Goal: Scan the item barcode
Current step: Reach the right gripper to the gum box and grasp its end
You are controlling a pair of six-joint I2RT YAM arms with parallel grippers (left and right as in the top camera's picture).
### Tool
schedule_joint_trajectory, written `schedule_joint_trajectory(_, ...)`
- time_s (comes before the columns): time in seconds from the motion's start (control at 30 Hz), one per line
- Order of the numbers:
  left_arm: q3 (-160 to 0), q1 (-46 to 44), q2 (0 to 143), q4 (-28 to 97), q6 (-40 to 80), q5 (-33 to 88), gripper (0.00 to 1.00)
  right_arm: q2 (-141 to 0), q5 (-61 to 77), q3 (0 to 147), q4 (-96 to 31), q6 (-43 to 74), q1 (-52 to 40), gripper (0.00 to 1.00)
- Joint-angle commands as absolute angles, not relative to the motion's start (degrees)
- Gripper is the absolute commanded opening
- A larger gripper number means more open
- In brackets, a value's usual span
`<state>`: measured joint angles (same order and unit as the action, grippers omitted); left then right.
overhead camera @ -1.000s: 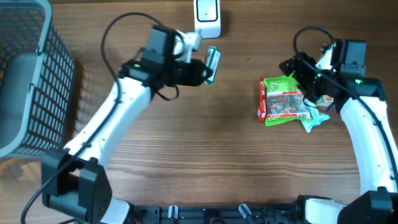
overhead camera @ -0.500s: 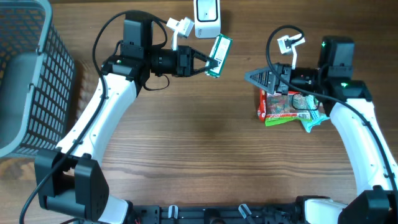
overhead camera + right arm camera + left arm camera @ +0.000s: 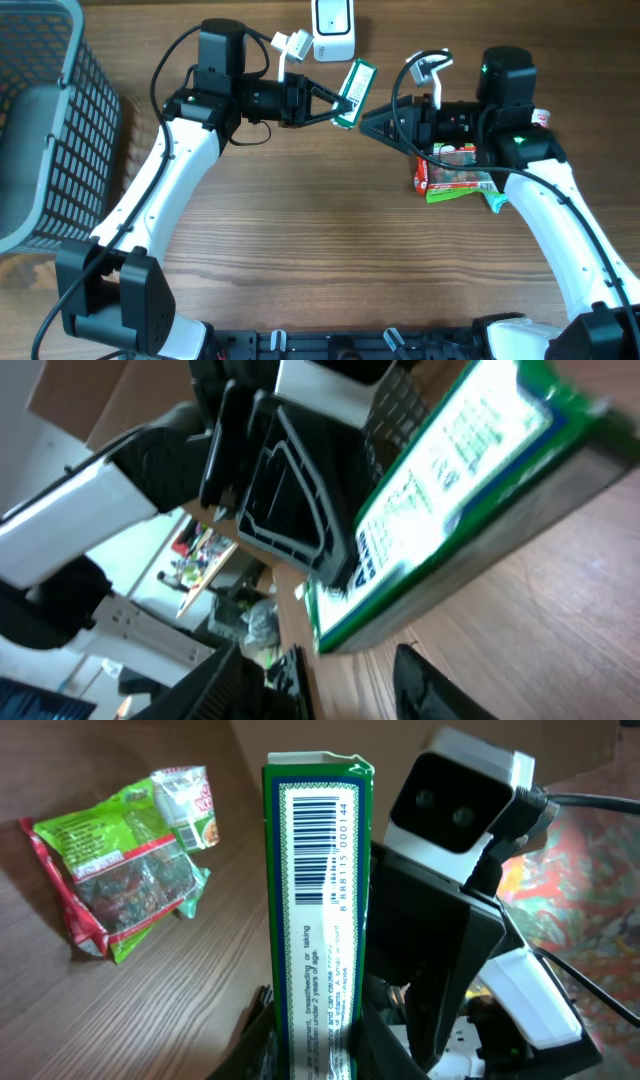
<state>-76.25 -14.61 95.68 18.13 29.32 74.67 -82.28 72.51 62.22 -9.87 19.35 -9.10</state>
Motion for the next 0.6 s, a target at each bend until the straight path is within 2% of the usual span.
schedule_joint_trajectory(0.0, -77.12, -14.72, 95.24, 17.39, 29.69, 78.46, 0.18, -83.13, 69.38, 61.73, -8.25, 23.20, -10.31, 0.45)
schedule_joint_trajectory(0.57, -77.12, -14.72, 95.24, 16.45, 30.52, 79.05, 0.18, -86.26, 71.88, 61.73, -0.47, 27.35, -10.50, 0.44)
